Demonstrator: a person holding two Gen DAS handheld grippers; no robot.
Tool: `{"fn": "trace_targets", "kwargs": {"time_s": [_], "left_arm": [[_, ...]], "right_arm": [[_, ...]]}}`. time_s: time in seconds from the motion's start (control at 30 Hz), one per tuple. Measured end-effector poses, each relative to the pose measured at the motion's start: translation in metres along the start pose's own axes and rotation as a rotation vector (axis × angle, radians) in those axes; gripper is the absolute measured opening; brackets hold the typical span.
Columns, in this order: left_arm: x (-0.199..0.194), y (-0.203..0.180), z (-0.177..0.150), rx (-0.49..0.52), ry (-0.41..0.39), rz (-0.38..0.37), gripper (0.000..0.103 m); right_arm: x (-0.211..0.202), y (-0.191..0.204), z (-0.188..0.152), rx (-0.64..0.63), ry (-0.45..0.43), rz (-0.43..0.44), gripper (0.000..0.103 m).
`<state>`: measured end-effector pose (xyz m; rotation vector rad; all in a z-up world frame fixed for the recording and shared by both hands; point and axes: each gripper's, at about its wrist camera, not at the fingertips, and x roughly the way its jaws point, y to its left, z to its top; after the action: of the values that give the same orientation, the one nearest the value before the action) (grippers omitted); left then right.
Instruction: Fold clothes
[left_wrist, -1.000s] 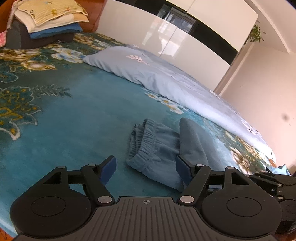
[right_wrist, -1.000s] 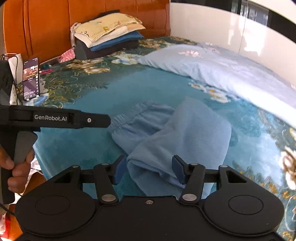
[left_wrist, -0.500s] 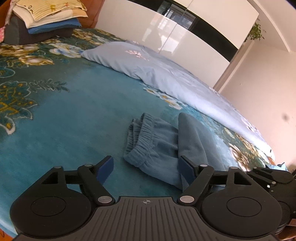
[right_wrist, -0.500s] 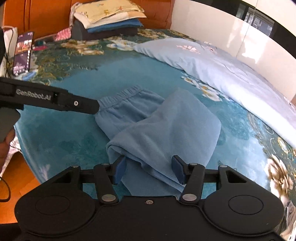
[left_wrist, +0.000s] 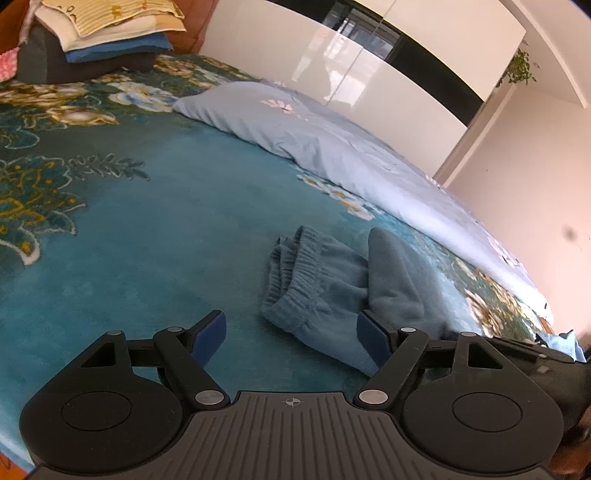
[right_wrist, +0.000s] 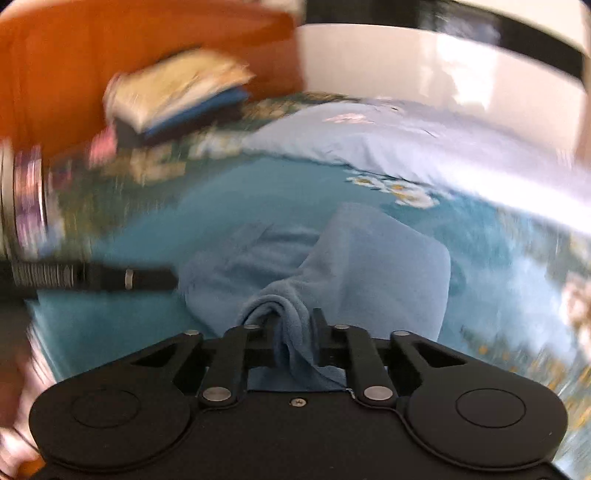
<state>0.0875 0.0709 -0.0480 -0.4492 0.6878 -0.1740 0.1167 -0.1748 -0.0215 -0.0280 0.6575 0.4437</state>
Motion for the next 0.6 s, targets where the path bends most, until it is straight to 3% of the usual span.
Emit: {"fn": "trace_targets", "kwargs": {"time_s": [0.17,0.33,0.43,0.6], "left_arm": [[0.002,0.001,0.001,-0.006,0.001,-0.001,0.077],[0.001,0.006,0.003,-0.019,-0.004,0.015,0.077],[-0.005,0.014,0.006,-0.030,-0.024,0.038,0.077],[-0.013,0.035,0.013,-0.078,-0.051,0.080,0.078]], "right_arm": [[-0.019,-0.030,0.012,0.222,-0.129,0.111,0.012],[-0.022,-0.014,0.031,0.207,-0.206,0.203,0.013],[-0.007,0.004,0.036,0.156,-0.188,0.235,0.013],[0.031,0.028,0.027,0.112,-0.085,0.282,0.013]]}}
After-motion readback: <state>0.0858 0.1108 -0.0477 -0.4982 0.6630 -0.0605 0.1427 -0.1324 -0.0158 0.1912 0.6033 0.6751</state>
